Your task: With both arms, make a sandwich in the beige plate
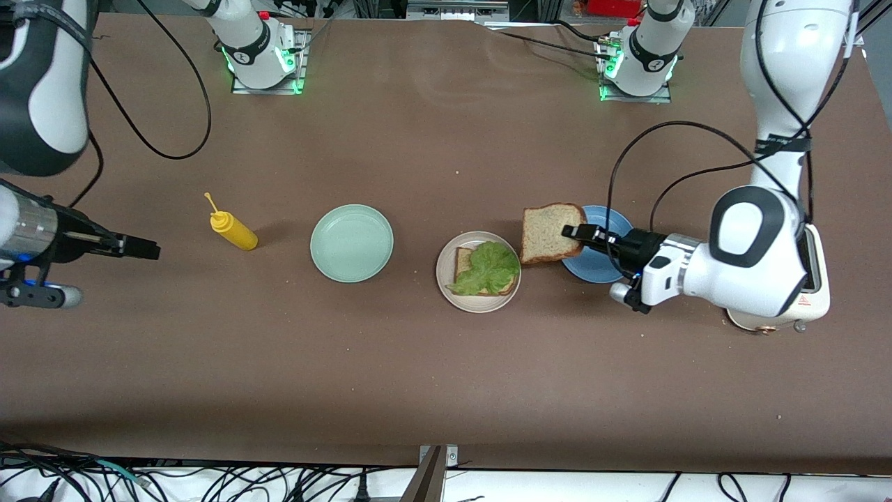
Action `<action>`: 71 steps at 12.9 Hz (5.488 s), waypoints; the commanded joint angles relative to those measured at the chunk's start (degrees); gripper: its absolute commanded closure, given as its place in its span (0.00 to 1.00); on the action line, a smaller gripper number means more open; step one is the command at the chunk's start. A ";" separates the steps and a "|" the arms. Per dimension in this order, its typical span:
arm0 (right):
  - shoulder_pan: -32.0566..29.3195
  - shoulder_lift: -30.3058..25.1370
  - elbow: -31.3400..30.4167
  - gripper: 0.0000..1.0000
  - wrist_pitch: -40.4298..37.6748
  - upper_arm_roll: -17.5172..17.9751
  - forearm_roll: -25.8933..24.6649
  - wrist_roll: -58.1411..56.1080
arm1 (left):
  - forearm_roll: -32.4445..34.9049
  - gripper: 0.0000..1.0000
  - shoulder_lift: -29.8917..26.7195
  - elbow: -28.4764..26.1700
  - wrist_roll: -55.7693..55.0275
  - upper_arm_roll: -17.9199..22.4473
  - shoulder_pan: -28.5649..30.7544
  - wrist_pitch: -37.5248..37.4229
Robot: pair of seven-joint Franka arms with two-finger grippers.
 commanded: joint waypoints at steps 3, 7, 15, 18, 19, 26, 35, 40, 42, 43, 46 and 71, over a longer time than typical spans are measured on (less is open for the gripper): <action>-4.17 -12.80 -18.60 0.01 8.52 4.36 -5.74 -5.09 | -5.33 1.00 4.08 0.69 -0.07 0.34 -5.59 9.19; -3.82 -13.09 -21.20 0.01 12.95 4.27 -5.22 -4.65 | -8.84 1.00 6.55 -0.09 -0.16 0.34 -10.34 16.85; -4.26 -13.00 -21.11 0.00 12.87 4.10 -5.13 -4.48 | -9.47 1.00 8.39 -2.56 0.28 0.34 -11.75 18.36; -4.09 -12.91 -21.11 0.00 13.04 4.10 -5.13 -4.47 | -9.47 0.92 9.36 -2.56 0.28 0.34 -11.67 18.36; -4.09 -12.91 -21.11 0.00 13.04 4.10 -5.13 -4.47 | -9.12 0.56 9.71 -2.56 0.37 0.43 -11.58 18.36; -4.00 -12.91 -21.11 0.00 13.04 4.10 -5.13 -4.47 | -8.77 0.00 9.89 -2.30 0.28 1.39 -10.96 18.53; -4.17 -12.65 -21.11 0.00 13.22 4.10 -5.13 -4.47 | -0.62 0.00 6.03 -1.68 -0.60 14.03 -10.70 18.27; -4.26 -12.65 -21.11 0.00 13.22 4.10 -5.13 -4.47 | 12.75 0.00 1.54 -1.68 -1.66 22.21 -10.70 17.74; -4.26 -12.65 -21.11 0.00 13.22 4.10 -5.13 -4.47 | 14.51 0.00 0.92 -1.59 -1.74 24.24 -10.70 16.96; -4.26 -12.65 -21.11 0.00 13.22 4.10 -5.13 -4.47 | 16.52 0.00 0.14 -1.51 -1.74 25.38 -10.70 16.95; -4.26 -12.56 -21.11 0.00 13.22 4.10 -5.13 -4.39 | 26.01 0.00 -2.67 -0.63 -1.39 27.41 -10.70 14.76; -4.26 -12.56 -21.11 0.00 13.22 4.01 -5.13 -4.47 | 52.84 0.00 -33.26 -3.96 -15.89 1.32 5.90 -3.79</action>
